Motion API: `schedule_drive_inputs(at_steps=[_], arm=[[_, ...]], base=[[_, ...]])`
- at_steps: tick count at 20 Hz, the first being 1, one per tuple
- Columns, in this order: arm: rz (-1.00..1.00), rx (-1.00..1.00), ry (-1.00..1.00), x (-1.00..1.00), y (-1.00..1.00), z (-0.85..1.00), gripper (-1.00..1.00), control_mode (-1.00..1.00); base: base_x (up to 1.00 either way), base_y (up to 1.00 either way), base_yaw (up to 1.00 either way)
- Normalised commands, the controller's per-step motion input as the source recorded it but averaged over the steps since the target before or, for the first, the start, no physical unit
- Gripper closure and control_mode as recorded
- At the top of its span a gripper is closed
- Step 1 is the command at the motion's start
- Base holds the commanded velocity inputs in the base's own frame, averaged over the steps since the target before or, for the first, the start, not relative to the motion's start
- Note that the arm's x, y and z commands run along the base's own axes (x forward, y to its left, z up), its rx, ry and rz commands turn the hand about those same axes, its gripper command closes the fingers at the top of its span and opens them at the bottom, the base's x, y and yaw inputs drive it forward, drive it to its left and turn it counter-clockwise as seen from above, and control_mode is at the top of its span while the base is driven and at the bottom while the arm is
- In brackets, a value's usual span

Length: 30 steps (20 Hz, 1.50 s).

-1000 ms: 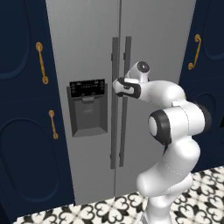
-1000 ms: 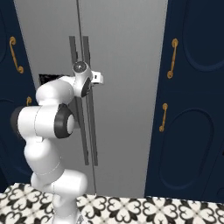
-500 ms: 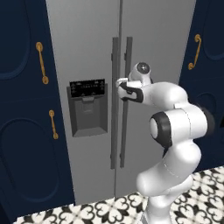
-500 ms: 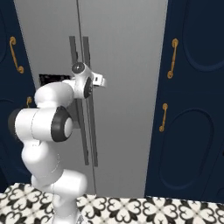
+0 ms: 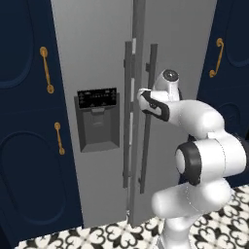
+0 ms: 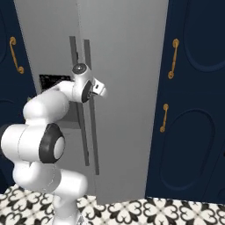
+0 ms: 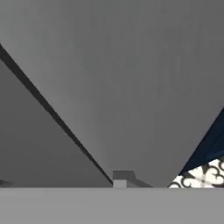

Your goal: Grab a lemon wedge from the fridge and one ice cube from the ice bowl, and put them in the glass of lemonade.

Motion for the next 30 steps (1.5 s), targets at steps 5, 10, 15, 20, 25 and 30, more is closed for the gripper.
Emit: schedule_drive_inputs(at_steps=[5,10,15,20,25,30], arm=[[-0.13,0.16,-0.01,-0.96,-0.98,0.07,1.00,-1.00],[-0.11,0.05,-0.13,-0.84,-0.95,-0.02,1.00,-1.00],[-0.10,0.04,-0.03,-0.57,-0.85,0.19,1.00,-1.00],[-0.12,0.00,0.00,-0.35,-0.43,0.39,-1.00,-1.00],[0.03,-0.01,0.00,-0.60,0.33,0.74,-1.00,-1.00],[0.08,-0.15,0.00,-0.67,1.00,0.88,-1.00,-1.00]], base=[[0.00,0.00,0.00],[0.00,0.00,0.00],[0.00,0.00,0.00],[0.00,0.00,0.00],[0.00,0.00,0.00],[0.00,0.00,0.00]])
